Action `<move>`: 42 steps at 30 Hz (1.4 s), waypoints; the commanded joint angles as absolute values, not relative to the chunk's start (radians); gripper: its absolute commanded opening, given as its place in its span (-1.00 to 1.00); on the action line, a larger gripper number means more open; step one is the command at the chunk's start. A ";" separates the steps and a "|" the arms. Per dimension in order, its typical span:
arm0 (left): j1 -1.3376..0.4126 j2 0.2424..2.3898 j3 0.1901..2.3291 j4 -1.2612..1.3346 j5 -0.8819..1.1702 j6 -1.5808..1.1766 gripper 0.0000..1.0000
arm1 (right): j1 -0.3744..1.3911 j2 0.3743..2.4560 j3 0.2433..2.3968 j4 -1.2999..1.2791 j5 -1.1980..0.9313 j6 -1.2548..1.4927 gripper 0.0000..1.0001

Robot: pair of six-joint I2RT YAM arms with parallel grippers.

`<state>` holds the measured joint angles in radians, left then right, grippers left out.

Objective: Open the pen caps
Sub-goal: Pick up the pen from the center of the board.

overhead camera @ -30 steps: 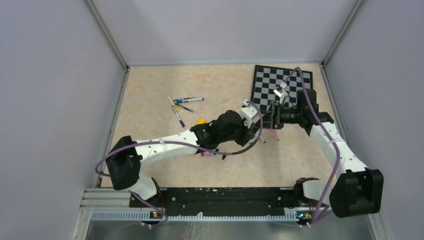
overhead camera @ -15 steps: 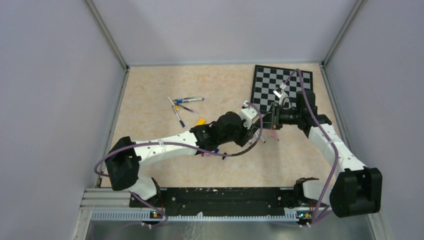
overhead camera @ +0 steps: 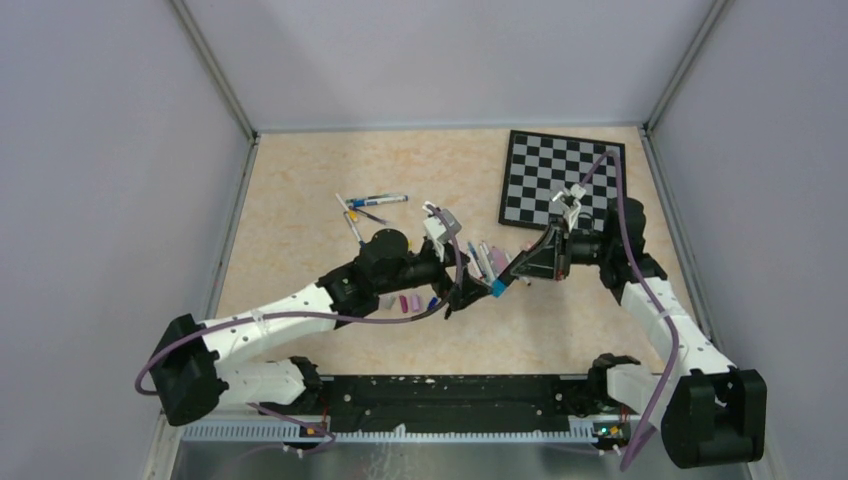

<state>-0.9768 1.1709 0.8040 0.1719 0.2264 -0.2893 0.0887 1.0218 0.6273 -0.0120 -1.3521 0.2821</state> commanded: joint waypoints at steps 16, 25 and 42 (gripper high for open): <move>-0.908 1.467 0.777 0.650 0.794 -0.602 0.42 | 0.099 1.031 0.620 0.080 -1.551 0.135 -1.00; -0.908 1.477 0.794 0.652 0.755 -0.592 0.19 | 0.102 1.036 0.611 0.083 -1.527 0.136 -1.00; -0.909 1.483 0.799 0.618 0.790 -0.569 -1.00 | 0.106 1.044 0.612 0.074 -1.485 0.155 -0.98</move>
<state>-0.9054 1.4933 0.7650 0.6056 0.7547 -0.6006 0.0986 1.0443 0.6025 0.0418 -1.5146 0.1753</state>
